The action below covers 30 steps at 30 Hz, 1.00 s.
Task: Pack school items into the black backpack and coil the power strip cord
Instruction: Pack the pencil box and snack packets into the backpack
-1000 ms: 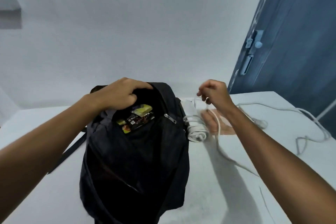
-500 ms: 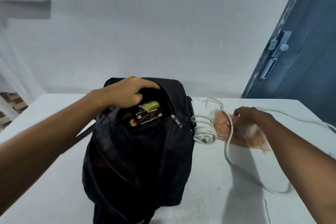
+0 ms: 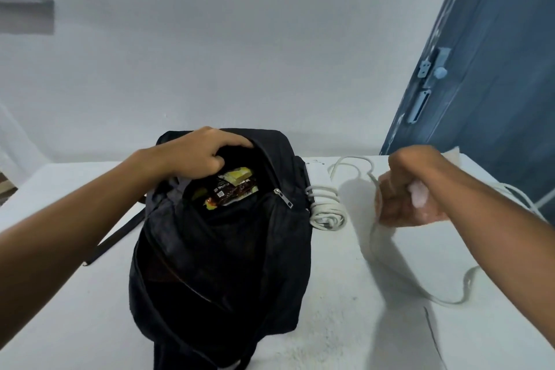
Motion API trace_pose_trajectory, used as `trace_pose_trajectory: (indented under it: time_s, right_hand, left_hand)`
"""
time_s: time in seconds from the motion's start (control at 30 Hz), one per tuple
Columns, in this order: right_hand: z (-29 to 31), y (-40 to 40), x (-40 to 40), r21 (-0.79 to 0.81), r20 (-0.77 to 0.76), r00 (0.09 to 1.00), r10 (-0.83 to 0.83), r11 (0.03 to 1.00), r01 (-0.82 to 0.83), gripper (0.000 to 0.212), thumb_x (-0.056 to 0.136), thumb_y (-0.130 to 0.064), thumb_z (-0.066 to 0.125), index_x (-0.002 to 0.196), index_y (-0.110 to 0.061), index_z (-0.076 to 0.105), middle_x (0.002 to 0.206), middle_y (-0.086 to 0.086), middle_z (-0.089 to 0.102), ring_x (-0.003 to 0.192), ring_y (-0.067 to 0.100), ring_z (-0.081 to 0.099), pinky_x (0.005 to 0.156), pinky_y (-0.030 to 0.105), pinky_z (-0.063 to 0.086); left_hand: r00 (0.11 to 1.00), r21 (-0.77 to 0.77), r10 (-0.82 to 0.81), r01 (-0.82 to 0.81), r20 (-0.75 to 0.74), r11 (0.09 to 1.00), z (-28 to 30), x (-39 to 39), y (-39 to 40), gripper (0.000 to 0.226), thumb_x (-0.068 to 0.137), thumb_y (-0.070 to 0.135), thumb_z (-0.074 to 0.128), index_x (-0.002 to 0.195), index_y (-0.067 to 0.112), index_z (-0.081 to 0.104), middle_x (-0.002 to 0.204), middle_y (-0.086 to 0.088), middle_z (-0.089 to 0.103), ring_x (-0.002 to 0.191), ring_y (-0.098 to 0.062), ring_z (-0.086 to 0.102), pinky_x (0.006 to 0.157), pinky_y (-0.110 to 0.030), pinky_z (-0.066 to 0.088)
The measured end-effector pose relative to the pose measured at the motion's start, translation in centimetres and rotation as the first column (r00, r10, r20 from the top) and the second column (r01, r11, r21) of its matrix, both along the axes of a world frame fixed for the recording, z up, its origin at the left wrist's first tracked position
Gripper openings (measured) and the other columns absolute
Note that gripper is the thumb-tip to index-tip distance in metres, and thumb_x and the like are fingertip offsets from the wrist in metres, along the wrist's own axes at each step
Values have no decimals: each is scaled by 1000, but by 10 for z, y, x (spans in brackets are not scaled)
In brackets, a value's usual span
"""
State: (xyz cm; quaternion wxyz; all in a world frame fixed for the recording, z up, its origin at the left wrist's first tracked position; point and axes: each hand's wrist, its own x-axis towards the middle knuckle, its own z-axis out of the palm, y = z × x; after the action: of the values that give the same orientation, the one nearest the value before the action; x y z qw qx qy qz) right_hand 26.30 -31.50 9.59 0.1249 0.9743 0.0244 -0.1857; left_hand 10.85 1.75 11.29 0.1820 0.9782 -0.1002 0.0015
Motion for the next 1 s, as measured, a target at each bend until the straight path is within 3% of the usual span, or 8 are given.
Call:
trace_pose_trajectory:
  time_s: [0.13, 0.27, 0.4, 0.53, 0.63, 0.77, 0.83, 1.0]
  right_hand:
    - [2, -5, 7, 238, 61, 994, -93, 968, 76, 17, 74, -17, 57, 88, -6, 60, 108, 16, 67, 61, 15, 54, 55, 21, 37]
    - [29, 6, -8, 369, 294, 948, -125, 930, 9, 32, 69, -29, 74, 93, -13, 62, 86, 5, 62, 73, 22, 58, 57, 24, 40]
    - [37, 19, -33, 912, -120, 987, -103, 382, 150, 61, 49, -30, 90, 99, -10, 62, 88, 6, 71, 79, 22, 66, 65, 28, 53]
    - [38, 45, -71, 940, -339, 877, 339, 83, 331, 46, 52, -29, 87, 92, -11, 72, 84, 6, 73, 74, 18, 70, 68, 30, 59]
    - [43, 74, -103, 945, -326, 801, 503, 206, 255, 61, 62, -29, 86, 116, -13, 63, 103, 7, 69, 90, 21, 68, 76, 32, 57]
    - [45, 119, -151, 867, -163, 907, 387, 495, -55, 62, 70, -33, 81, 125, -28, 53, 106, -3, 65, 96, 12, 64, 87, 30, 54]
    - [38, 138, -165, 811, 3, 946, 325, 552, -193, 57, 76, -33, 77, 125, -25, 48, 95, -2, 65, 84, 12, 61, 79, 28, 52]
    - [15, 174, -177, 648, 376, 903, 207, 638, -416, 42, 89, -26, 57, 126, -12, 43, 119, 13, 58, 107, 35, 57, 78, 36, 43]
  left_hand:
    - [999, -12, -39, 39, -3, 999, 0, 0, 4, 69, 75, -11, 46, 130, 28, 56, 122, 13, 61, 107, -5, 55, 83, -5, 37]
    - [997, -17, -79, 79, -4, 997, 0, -1, 6, 67, 75, -10, 48, 129, 30, 57, 120, 16, 62, 106, -4, 56, 80, -1, 36]
    - [990, -5, -120, 120, -71, 993, 2, -3, 10, 68, 73, -1, 52, 132, 33, 53, 127, 16, 59, 112, -3, 54, 92, -16, 44]
    - [977, 85, -150, 164, -154, 983, 12, -6, 13, 76, 74, -2, 59, 140, 30, 44, 138, 11, 51, 123, -8, 49, 102, -29, 43]
    - [969, 118, -187, 207, -161, 971, 22, -8, 13, 70, 71, -6, 56, 128, 36, 50, 128, 10, 57, 117, -13, 55, 96, -30, 46]
    - [972, 166, -174, 200, -158, 966, 35, -12, 12, 83, 69, -12, 47, 140, 31, 44, 136, 8, 55, 123, -11, 50, 101, -30, 42]
    - [971, 200, -188, 215, -146, 956, 38, -16, 10, 84, 70, -12, 44, 141, 32, 43, 136, 7, 55, 121, -14, 51, 99, -34, 44]
    - [972, 275, -196, 226, -133, 934, 42, -21, 9, 85, 71, -11, 47, 145, 30, 37, 140, 3, 52, 125, -18, 49, 100, -35, 42]
